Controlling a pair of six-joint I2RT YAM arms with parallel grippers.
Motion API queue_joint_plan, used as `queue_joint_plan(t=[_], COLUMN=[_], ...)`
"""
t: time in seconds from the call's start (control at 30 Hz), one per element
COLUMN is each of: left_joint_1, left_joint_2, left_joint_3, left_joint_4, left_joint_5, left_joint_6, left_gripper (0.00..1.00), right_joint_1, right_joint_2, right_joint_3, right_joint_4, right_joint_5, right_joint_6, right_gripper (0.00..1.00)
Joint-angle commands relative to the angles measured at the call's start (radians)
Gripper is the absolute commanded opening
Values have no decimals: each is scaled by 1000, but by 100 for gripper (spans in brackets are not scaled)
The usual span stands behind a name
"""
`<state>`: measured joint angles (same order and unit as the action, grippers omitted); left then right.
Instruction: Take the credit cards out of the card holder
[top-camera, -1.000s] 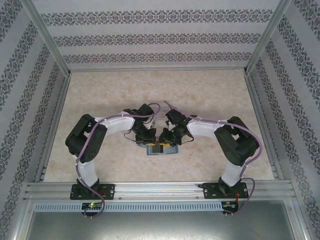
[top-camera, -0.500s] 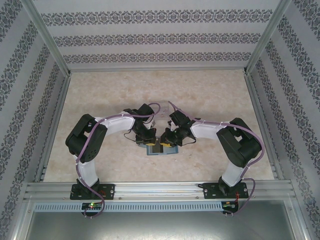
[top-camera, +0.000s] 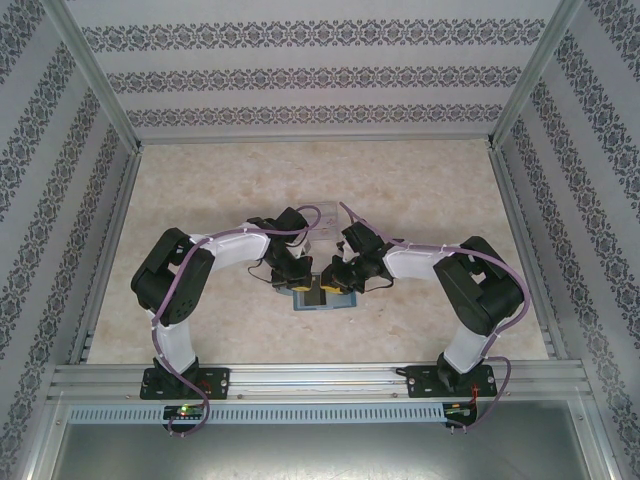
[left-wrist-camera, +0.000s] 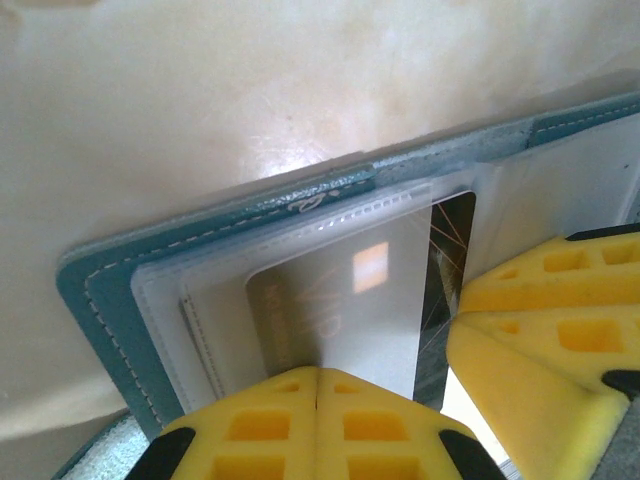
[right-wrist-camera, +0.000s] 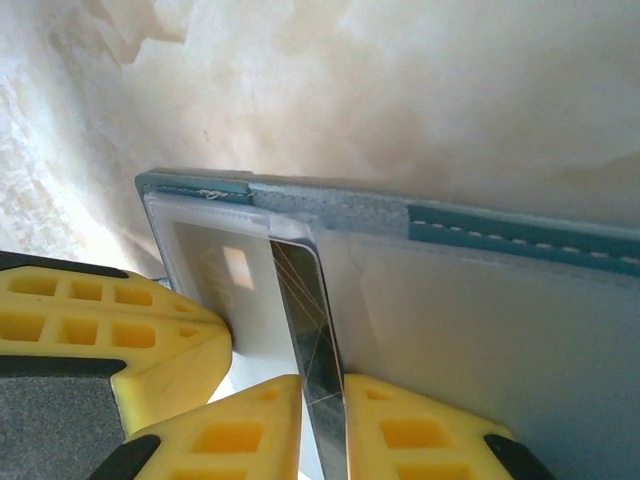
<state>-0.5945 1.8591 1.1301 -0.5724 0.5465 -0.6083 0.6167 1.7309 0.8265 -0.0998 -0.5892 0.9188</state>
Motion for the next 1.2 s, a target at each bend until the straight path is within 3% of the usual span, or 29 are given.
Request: queue_joint_plan(t=[0.0, 0.13, 0.77, 1.07, 1.17], left_joint_1=[-8, -8, -8, -8, -8], left_joint_2=[52, 53, 52, 52, 51], left_joint_3=[-21, -20, -19, -19, -18], left_joint_4=[-36, -37, -41, -39, -38], left_joint_5=[-58, -56, -59, -57, -56], left_joint_6=[7, 7, 8, 9, 8], left_gripper=[0, 0, 0, 0, 0], right_joint_1=[-4, -3, -9, -13, -11], right_joint_2=[32, 50, -44, -58, -52], right_joint_3=[-1, -7, -33, -32, -26], right_joint_4=[95, 101, 100, 100, 100], right_joint_5=[-56, -59, -25, -27, -33], right_joint_6=[8, 8, -1, 3, 3], right_gripper=[20, 20, 0, 0, 8])
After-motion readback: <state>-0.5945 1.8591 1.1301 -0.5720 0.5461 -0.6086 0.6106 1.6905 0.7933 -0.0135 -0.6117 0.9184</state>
